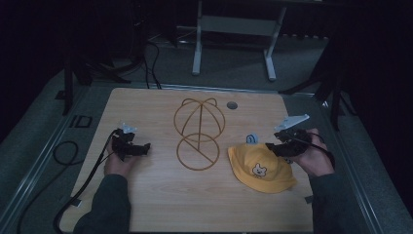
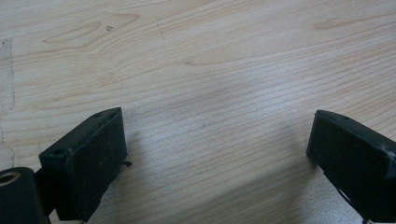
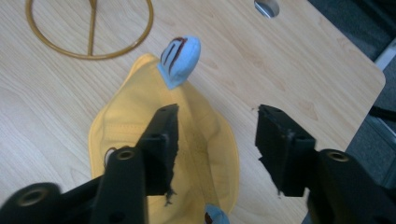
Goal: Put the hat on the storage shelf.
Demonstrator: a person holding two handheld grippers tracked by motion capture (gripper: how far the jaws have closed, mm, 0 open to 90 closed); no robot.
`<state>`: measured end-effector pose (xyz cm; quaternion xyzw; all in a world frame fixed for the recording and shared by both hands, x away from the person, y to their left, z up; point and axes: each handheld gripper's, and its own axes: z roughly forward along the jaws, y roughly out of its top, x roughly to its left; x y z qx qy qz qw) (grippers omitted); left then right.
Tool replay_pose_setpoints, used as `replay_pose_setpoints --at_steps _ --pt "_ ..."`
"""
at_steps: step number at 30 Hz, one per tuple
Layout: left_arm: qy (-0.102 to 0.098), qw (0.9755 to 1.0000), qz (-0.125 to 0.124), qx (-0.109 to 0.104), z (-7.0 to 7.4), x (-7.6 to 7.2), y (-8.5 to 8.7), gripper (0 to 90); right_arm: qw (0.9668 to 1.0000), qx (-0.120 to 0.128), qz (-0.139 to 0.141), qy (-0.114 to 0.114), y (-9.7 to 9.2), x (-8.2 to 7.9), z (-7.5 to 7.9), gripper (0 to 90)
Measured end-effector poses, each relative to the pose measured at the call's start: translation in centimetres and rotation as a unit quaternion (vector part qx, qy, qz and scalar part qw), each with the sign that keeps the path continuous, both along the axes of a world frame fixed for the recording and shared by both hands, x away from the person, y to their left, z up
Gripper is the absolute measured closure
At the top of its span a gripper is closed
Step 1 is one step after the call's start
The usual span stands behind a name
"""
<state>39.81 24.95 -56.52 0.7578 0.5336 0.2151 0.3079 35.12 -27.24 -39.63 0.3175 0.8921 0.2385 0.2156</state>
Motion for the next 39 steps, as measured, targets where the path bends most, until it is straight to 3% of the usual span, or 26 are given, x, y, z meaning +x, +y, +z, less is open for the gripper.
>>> replay_pose_setpoints --at_steps 11,25,33,39 --pt "0.000 1.0000 0.000 0.000 0.0 0.0 0.0 4.9 0.9987 -0.014 0.000 0.049 0.1 0.8 -1.2 36.3" --pt "0.000 1.0000 0.000 0.000 0.0 0.0 0.0 4.9 0.9947 -0.031 0.012 0.097 0.6 1.8 -2.6 36.3" --pt "0.000 1.0000 0.000 0.000 0.0 0.0 0.0 4.9 0.9911 -0.044 0.010 0.125 0.9 2.2 -3.4 39.1" --pt "0.000 1.0000 0.000 0.000 0.0 0.0 0.0 4.9 0.9859 -0.060 0.024 0.155 1.1 2.6 -3.8 51.7"
